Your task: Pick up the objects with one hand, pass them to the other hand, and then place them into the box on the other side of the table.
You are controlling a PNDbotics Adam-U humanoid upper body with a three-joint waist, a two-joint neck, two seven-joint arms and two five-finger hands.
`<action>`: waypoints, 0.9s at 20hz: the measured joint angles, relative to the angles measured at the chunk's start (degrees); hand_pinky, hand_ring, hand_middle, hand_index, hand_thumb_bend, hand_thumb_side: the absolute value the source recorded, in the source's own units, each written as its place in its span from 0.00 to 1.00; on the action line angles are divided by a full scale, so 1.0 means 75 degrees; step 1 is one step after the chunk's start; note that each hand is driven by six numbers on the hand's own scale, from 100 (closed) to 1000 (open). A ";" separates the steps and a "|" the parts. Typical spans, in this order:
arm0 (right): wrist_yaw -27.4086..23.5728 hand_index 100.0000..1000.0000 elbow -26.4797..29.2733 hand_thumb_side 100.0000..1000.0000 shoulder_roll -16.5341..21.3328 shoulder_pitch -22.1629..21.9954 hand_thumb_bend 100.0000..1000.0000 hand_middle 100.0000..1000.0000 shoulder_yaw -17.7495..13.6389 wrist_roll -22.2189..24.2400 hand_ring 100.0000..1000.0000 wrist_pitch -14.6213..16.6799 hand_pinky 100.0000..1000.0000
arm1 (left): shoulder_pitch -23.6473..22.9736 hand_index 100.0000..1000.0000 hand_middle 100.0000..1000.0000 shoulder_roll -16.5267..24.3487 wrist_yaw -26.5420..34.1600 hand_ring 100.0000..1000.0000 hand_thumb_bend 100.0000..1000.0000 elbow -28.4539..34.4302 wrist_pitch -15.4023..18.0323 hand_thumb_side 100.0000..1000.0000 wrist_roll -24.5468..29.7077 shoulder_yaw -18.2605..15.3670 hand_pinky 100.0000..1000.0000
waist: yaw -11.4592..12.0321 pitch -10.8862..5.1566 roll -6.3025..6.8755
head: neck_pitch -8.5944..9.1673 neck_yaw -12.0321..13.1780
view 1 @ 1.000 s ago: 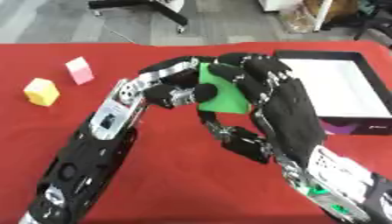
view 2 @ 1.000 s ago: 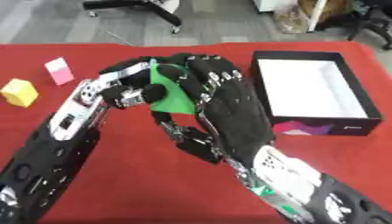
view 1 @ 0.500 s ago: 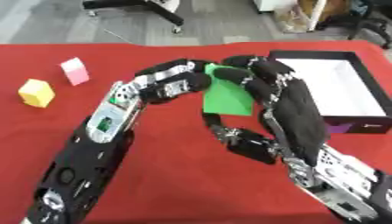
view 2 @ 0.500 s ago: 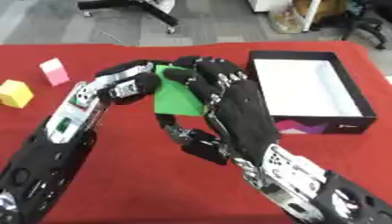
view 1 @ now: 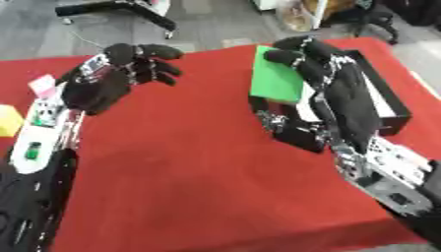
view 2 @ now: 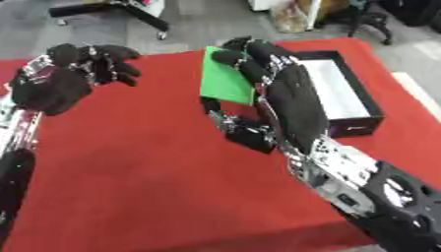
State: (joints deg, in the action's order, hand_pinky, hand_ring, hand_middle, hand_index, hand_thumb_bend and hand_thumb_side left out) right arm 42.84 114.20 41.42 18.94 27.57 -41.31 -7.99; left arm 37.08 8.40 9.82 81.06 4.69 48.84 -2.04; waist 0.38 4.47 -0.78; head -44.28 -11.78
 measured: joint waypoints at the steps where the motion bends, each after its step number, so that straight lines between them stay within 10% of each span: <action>1: -0.0269 0.69 0.0000 0.00 0.0115 -0.0129 0.00 0.25 -0.0178 -0.0182 0.56 -0.0082 0.29 | -0.0126 0.82 0.79 0.0030 -0.0006 0.77 0.10 0.0100 -0.0135 0.93 -0.0248 -0.0231 0.75 | 0.0044 0.0029 0.0020 | 0.0000 -0.0090; 6: -0.1911 0.73 -0.0015 0.00 0.0740 -0.0658 0.00 0.27 -0.0968 -0.0995 0.64 -0.0953 0.30 | -0.0796 0.82 0.78 0.0193 0.0308 0.76 0.06 0.0979 -0.0554 0.88 -0.1516 -0.1069 0.75 | 0.0356 0.0103 0.0161 | 0.0000 -0.0607; 14: -0.5270 0.83 -0.0092 0.03 0.1509 -0.0516 0.00 0.38 -0.1865 0.0357 0.82 -0.2317 0.37 | -0.1631 0.82 0.77 0.0289 0.0577 0.75 0.00 0.2563 -0.0308 0.81 -0.2133 -0.1633 0.75 | 0.1034 0.0191 0.0237 | 0.0000 -0.1471; 18: -0.6482 0.87 -0.1314 0.08 0.1598 -0.0186 0.00 0.43 -0.1981 0.0696 0.87 -0.2656 0.41 | -0.1702 0.82 0.77 0.0272 0.0572 0.75 0.00 0.3086 -0.0183 0.79 -0.2172 -0.1670 0.76 | 0.1373 0.0254 0.0273 | 0.0000 -0.1828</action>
State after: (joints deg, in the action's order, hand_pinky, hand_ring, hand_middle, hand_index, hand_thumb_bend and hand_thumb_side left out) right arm -5.77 104.34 53.41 17.54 12.72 -36.09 -27.92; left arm 24.32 10.44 14.11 104.20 3.32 32.55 -14.56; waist 10.68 6.38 1.26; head -44.28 -25.49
